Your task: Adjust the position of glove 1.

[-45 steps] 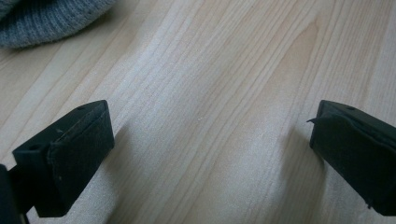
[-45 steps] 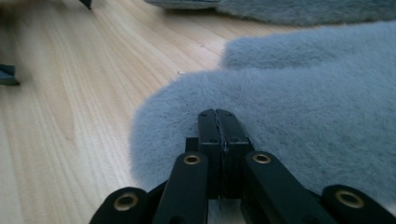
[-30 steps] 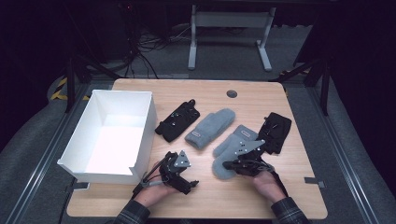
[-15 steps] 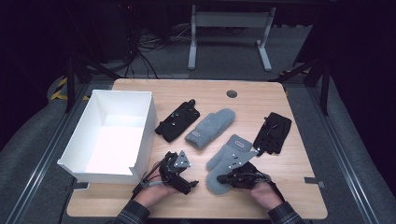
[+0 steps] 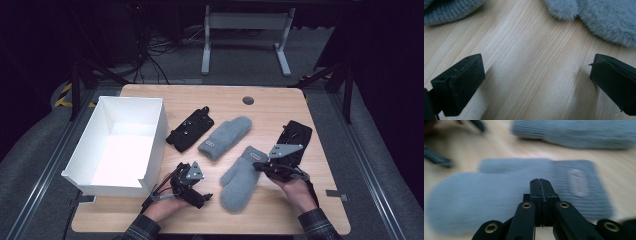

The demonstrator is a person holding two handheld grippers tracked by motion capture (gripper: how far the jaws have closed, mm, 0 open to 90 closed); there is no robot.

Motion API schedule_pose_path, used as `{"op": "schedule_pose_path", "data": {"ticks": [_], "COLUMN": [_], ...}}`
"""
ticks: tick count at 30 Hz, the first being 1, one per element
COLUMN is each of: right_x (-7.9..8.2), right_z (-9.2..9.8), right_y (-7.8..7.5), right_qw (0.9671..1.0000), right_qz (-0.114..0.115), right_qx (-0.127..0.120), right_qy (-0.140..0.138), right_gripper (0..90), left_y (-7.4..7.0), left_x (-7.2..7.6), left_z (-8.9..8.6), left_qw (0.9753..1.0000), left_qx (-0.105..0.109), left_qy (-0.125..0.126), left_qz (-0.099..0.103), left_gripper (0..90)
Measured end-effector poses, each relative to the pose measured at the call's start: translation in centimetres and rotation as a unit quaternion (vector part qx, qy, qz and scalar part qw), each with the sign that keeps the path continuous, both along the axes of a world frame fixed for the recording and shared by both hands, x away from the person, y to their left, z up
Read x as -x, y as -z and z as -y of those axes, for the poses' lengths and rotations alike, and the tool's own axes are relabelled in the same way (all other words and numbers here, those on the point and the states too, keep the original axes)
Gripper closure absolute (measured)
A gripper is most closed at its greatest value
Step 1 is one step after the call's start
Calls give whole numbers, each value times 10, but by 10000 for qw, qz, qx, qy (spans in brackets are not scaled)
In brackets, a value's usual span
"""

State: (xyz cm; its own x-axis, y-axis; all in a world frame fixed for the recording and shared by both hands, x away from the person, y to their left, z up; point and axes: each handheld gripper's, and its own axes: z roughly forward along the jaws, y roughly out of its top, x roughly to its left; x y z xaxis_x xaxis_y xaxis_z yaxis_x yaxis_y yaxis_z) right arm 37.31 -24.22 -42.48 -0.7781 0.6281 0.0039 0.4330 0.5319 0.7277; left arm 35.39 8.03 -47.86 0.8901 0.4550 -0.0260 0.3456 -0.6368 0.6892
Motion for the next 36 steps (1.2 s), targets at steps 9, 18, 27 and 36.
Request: {"op": "schedule_pose_path", "data": {"ticks": [9, 18, 27, 36], "right_x": [-25, -30, -37, -42], "right_z": [29, 30, 28, 12], "right_y": [8, 10, 12, 15], "right_qw": [9967, 9965, 9972, 9988], "right_qz": [-48, -95, -146, -192], "right_qx": [132, 123, 100, 107], "right_qy": [798, 818, 726, 429], "right_gripper": [900, 900, 900, 900], "left_y": [-13, -33, -20, -21], "left_x": [1, -15, -22, -2], "left_z": [1, 20, 54, 70], "left_qw": [9994, 9999, 9986, 9962], "left_qx": [-267, 25, -236, -119], "left_qy": [-203, -127, 396, 818], "left_qz": [-23, 17, -257, -268], "left_gripper": [242, 861, 894, 895]}}
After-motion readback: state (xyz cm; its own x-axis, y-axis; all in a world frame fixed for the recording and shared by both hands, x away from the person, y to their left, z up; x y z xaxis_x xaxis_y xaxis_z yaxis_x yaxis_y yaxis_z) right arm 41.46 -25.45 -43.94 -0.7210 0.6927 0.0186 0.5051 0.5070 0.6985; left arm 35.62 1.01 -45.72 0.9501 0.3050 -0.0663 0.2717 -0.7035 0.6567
